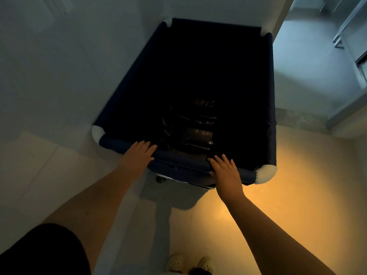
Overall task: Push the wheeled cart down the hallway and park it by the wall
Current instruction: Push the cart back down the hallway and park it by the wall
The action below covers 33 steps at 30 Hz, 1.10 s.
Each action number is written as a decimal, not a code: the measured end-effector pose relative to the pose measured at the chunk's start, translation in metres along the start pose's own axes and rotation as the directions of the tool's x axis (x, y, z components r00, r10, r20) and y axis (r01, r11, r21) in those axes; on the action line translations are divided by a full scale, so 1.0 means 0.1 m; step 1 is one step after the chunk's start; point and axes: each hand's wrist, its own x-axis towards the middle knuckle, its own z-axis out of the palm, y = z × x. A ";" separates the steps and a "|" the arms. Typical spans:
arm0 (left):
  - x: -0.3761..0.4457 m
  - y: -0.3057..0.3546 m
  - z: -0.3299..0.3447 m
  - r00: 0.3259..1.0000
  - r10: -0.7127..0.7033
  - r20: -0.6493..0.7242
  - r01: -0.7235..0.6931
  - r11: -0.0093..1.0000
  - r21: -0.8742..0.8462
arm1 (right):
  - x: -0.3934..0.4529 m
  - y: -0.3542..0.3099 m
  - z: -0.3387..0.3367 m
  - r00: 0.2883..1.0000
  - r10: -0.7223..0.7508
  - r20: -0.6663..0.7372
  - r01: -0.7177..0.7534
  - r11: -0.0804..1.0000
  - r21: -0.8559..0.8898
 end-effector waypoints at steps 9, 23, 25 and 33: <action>0.10 0.04 -0.14 0.975 -0.063 0.212 0.032 0.989 0.146 | -0.02 0.03 -0.01 0.999 -0.045 -0.030 0.045 0.999 -0.019; 0.26 -0.22 -0.13 0.954 0.248 0.166 -0.260 0.964 0.054 | 0.00 0.07 -0.07 0.998 -0.053 0.018 0.052 0.998 0.018; 0.26 -0.24 -0.11 0.955 0.256 0.147 -0.266 0.962 0.055 | 0.04 0.08 -0.11 0.996 -0.055 0.070 0.054 0.998 0.019; 0.25 -0.20 -0.08 0.961 0.214 0.174 -0.224 0.974 0.036 | 0.05 0.11 -0.13 0.991 -0.062 0.117 0.058 0.998 0.035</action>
